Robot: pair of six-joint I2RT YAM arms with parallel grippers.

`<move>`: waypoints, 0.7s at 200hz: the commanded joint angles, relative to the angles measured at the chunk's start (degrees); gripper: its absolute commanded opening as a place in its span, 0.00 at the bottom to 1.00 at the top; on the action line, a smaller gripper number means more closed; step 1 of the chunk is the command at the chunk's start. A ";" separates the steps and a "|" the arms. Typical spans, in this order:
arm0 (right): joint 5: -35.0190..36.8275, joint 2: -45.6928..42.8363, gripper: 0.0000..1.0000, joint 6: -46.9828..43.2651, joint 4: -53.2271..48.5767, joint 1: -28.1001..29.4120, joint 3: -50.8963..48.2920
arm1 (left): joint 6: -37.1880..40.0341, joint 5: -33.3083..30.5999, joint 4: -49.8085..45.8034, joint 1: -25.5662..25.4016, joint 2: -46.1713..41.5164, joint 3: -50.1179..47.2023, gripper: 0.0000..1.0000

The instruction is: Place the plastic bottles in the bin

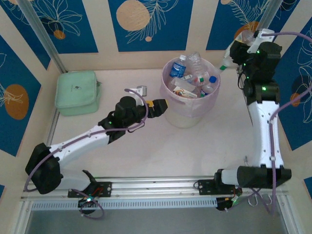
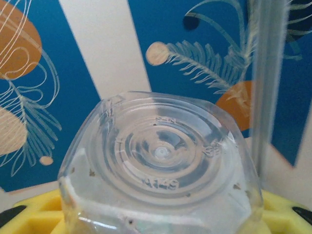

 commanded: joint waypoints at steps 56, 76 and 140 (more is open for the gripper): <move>-11.10 6.34 0.11 1.31 10.49 0.99 -0.06 | -3.34 3.57 2.50 1.74 4.75 4.10 1.00; -12.44 7.05 0.11 0.72 9.79 1.85 -1.34 | -5.52 4.97 6.01 2.88 5.23 2.69 0.98; -10.77 4.53 0.10 -1.23 -2.52 7.42 -5.72 | -6.44 6.42 2.94 7.69 3.78 1.57 0.96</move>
